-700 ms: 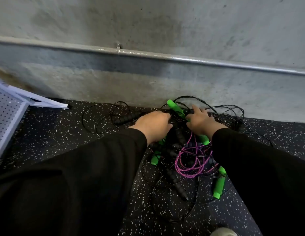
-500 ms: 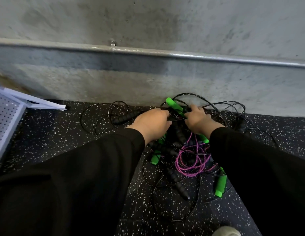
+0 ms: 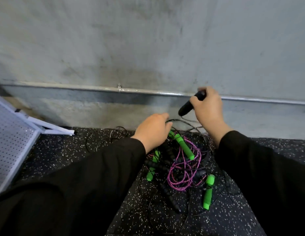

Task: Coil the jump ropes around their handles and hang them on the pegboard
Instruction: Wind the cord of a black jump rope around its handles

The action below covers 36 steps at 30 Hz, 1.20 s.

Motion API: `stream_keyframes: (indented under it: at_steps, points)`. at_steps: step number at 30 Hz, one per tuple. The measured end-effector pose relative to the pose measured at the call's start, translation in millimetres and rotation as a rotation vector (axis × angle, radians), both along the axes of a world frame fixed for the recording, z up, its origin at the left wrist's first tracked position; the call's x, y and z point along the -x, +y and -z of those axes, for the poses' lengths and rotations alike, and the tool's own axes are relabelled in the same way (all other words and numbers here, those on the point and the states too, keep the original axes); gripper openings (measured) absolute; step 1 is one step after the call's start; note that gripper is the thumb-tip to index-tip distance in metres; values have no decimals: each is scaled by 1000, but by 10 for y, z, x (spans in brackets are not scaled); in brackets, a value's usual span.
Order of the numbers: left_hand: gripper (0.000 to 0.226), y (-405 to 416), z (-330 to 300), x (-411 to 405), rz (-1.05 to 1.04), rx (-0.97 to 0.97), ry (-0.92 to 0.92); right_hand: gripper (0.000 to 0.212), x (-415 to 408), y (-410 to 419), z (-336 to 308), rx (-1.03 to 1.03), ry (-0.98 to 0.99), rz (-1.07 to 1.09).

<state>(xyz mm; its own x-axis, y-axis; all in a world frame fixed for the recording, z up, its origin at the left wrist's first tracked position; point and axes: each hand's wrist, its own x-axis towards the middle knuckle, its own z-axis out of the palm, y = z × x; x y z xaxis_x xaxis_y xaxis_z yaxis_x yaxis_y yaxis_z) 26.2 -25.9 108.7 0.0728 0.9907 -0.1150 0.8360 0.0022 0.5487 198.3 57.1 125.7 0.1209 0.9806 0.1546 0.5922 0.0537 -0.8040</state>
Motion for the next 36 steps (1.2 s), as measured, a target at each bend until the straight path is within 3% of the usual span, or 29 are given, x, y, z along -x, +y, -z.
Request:
stream_keyframes:
  at_steps: [3, 7, 12, 14, 18, 20, 24, 26, 28, 31, 35, 36]
  points:
    - [41, -235, -333, -48, -63, -34, -138, 15, -21, -254, -466, 68, 358, 127]
    - [46, -582, -755, -54, -207, -70, -349, 14, -5, -814, -992, 122, 756, 139]
    - [63, -1006, -1077, -71, -241, -89, -456, 22, -13, -1541, -1290, 355, 1040, 98]
    - [63, -1127, -1132, -72, -281, -94, -518, 26, 3, -1770, -1349, 424, 1078, 35]
    - [28, -1294, -1176, -19, -429, -185, -654, 29, -2, -2044, -1494, 496, 1147, -117]
    - [34, -1334, -1173, 16, -501, -226, -720, 34, -8, -2101, -1545, 540, 1160, -214]
    - [72, -1307, -1114, 85, -466, -196, -630, 43, 15, -2147, -1578, 650, 1157, -422]
    - [71, -1254, -1086, 114, -420, -123, -666, 45, 11, -2140, -1583, 674, 1163, -488]
    - [56, -1198, -1044, 125, -358, -54, -699, 51, -1, -2105, -1600, 656, 1150, -529]
    - [33, -1077, -1007, 120, -442, -109, -726, 59, -39, -2018, -1646, 579, 1048, -563]
    - [66, -889, -1030, 107, -419, -98, -785, 59, -64, -1888, -1720, 561, 911, -617]
    - [66, -848, -1015, 89, -435, -96, -787, 56, -61, -1858, -1720, 566, 900, -618]
